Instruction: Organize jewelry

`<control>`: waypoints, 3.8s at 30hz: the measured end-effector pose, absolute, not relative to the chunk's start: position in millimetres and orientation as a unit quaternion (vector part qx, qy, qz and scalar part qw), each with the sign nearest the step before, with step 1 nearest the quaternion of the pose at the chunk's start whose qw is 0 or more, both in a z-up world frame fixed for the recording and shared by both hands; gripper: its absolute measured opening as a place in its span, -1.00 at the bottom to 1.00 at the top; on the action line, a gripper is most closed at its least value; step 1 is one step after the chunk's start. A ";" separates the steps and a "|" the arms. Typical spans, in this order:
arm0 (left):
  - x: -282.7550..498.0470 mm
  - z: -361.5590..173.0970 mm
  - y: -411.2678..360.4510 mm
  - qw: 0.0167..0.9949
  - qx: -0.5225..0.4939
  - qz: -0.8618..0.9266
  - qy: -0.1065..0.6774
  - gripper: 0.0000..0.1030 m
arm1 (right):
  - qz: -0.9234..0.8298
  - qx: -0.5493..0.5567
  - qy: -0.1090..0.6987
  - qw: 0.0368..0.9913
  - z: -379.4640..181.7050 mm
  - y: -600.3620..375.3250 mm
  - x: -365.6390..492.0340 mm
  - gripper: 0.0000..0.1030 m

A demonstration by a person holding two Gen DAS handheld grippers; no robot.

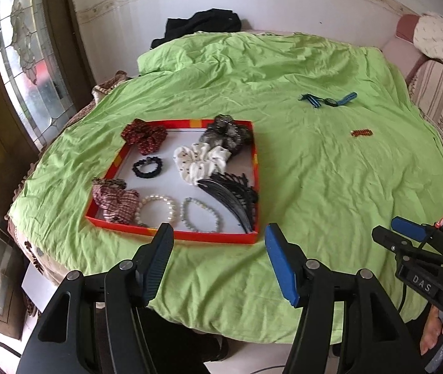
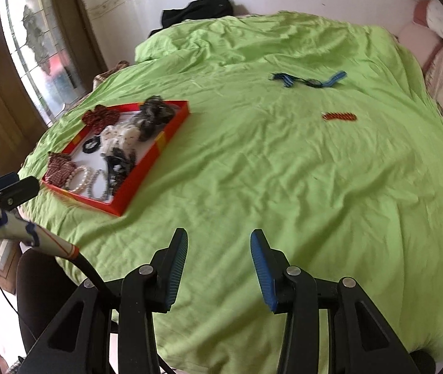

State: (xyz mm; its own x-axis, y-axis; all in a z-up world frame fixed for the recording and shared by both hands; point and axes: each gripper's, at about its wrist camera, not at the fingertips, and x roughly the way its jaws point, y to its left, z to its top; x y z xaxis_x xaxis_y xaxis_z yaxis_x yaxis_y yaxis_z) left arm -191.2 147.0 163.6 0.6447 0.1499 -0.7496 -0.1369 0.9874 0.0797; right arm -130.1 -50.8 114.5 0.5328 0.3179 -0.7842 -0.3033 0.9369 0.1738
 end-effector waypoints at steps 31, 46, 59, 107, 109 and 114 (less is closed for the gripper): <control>-135.9 94.2 57.9 0.880 0.023 -0.073 0.469 0.16 | 0.069 0.193 0.471 0.858 75.7 -210.9 -22.5 -0.12; -117.0 65.4 34.6 0.866 0.043 -0.141 0.478 0.16 | 0.037 0.216 0.501 0.837 29.7 -211.3 187.1 -0.31; -134.6 71.0 15.4 0.866 0.059 -0.159 0.470 0.16 | 0.102 0.181 0.519 0.829 40.1 -214.2 93.6 -0.97; -111.2 98.2 53.1 0.883 0.023 -0.086 0.461 0.16 | 0.098 0.148 0.496 0.850 46.6 -193.3 70.3 -0.19; -100.8 99.5 68.4 0.884 0.001 -0.071 0.462 0.16 | 0.091 0.130 0.493 0.855 43.9 -182.0 89.4 -0.15; -82.9 96.2 94.1 0.881 -0.024 -0.038 0.471 0.16 | 0.074 0.071 0.485 0.869 36.6 -148.4 135.2 0.03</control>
State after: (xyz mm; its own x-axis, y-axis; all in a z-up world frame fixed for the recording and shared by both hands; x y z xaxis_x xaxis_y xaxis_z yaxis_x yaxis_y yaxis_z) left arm -82.9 94.1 96.2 0.5531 -0.0895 -0.8283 0.0436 0.9960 -0.0785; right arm 135.2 -148.4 36.6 0.5194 0.1963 -0.8317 -0.0596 0.9792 0.1939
